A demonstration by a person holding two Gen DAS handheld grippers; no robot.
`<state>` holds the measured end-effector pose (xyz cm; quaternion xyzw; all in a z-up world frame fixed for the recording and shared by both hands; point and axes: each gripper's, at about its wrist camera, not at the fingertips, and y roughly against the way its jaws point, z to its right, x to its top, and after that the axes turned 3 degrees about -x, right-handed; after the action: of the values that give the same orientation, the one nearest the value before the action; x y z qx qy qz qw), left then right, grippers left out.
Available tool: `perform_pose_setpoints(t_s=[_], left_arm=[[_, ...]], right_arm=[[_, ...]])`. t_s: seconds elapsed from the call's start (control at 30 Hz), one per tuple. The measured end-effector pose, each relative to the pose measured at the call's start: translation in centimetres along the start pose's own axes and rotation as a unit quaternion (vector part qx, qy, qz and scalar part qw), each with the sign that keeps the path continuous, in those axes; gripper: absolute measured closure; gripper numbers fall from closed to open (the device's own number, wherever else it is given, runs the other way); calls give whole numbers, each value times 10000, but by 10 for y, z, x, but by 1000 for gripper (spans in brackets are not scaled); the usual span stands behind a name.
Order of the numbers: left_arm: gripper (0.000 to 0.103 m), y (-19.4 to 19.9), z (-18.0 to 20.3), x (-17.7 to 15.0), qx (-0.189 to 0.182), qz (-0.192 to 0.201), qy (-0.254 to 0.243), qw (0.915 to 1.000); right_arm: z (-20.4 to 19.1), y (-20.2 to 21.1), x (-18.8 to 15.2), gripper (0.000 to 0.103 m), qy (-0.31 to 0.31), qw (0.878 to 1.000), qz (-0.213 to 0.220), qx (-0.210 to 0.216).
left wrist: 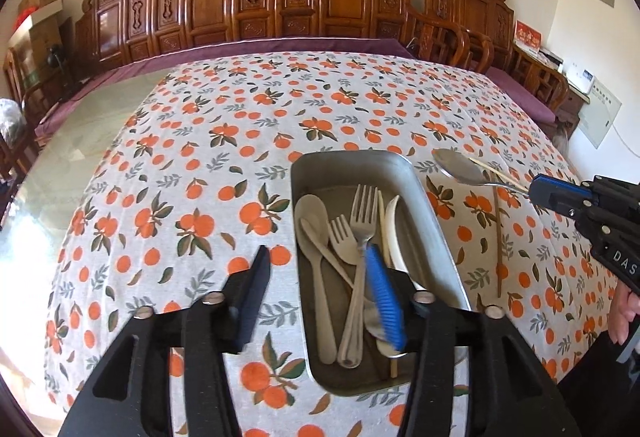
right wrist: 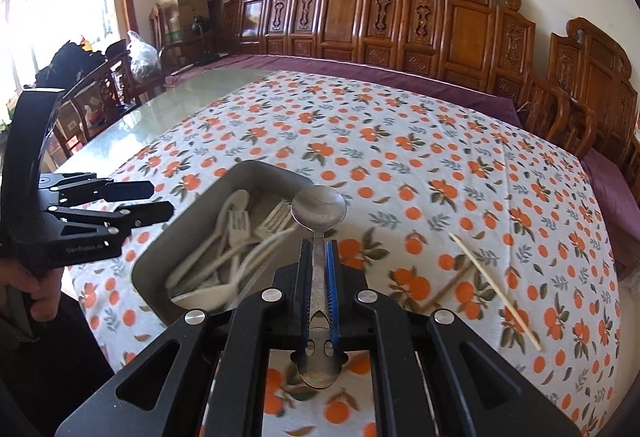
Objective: Organize utensils
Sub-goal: 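Lower the metal spoon into the grey tray and open the right gripper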
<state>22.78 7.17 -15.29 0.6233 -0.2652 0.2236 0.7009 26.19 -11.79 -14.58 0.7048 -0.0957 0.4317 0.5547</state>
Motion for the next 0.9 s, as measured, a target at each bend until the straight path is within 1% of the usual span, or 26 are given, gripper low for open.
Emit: perform_pose_setpoints(t_s=[0.03,0.23,0.37,0.57,0.83,0.87,0.9], left_arm=[[48,0,-2,0,-3,1,7,10000],[46,5,-18,-2,-56,17,126,9999],[46,7,-28,-2,37,58,162,9998],[46,7,-40,0,26,75,304,9995],[46,7,-45,0,40,62,386,9992],[46,7,-45,0,40,68,385,9992],[46,6,-45,0,38,71,380,9992]], right_arm=[[-4,-2,1,95,12,10000,-17,5],[-34,-23,10,95,85,9998,-154,90],[-51,-39,15,95,158,9995,-271,43],[-64,-71,18,95,73,9985,-515,-161],[-74,-95,17,94,-6,9964,-670,-519],[-74,-97,17,95,-44,9960,-709,-544],[-75,-99,16,99,-82,9957,-732,-560]])
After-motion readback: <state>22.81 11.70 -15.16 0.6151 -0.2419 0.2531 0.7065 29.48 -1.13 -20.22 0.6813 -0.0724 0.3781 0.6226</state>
